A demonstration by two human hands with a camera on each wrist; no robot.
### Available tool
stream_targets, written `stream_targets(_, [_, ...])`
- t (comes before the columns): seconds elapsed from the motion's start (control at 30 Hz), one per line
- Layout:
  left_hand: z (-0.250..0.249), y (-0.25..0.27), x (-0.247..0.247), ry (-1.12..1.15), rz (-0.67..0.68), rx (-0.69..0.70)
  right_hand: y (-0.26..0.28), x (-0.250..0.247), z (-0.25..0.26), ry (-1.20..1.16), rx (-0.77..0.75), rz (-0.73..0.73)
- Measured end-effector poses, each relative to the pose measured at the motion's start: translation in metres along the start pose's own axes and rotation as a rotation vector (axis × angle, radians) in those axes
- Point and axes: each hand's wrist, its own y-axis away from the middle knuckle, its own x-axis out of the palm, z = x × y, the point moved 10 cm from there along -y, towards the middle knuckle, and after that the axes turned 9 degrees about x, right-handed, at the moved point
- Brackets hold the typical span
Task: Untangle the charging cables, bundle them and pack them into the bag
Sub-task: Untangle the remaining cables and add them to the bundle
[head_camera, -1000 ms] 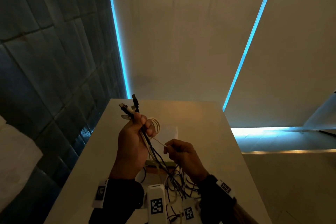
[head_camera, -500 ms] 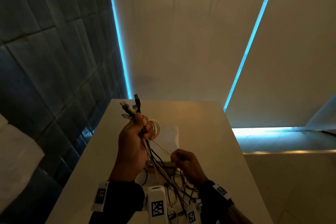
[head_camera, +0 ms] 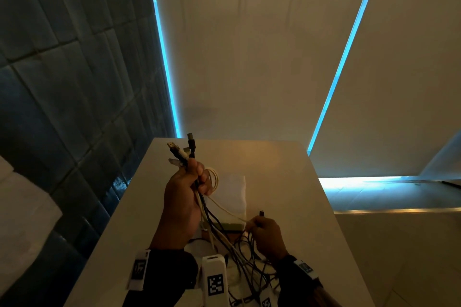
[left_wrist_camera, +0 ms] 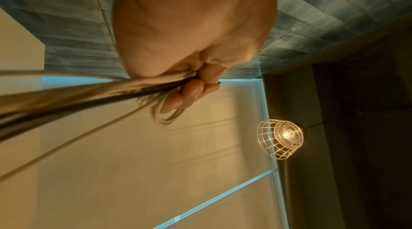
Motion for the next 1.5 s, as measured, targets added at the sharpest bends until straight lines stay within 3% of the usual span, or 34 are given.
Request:
stream_targets(0.17, [0.008,0.0,-0.003,-0.121,-0.022,-0.025,0.02,-0.037,0.072,-0.327,-0.061,-0.088])
stream_targets(0.33, [0.018,0.007,0.0,-0.165,-0.057,-0.097,0.069,-0.042,0.167,-0.56,-0.308,0.126])
stream_targets(0.47, [0.02,0.011,0.001,-0.223,-0.054,-0.125,0.096,-0.03,0.195,-0.59,-0.434,0.258])
stream_targets(0.6, [0.021,0.011,0.003,-0.007,-0.071,-0.175,0.095,-0.02,0.184,-0.531,-0.41,0.3])
stream_targets(0.77, [0.014,0.006,0.007,0.216,-0.045,-0.131,0.089,-0.004,0.155,-0.378,-0.311,0.37])
stream_targets(0.93, [0.006,0.005,0.004,0.16,-0.069,-0.056,0.073,0.002,0.123,-0.315,-0.257,0.355])
stream_targets(1.3, [0.009,0.004,0.004,0.041,-0.025,-0.056,0.037,0.017,0.077,-0.307,-0.174,0.314])
stream_targets(1.5, [0.007,0.002,0.002,0.04,-0.017,-0.05,0.024,0.016,0.05,-0.16,-0.155,0.219])
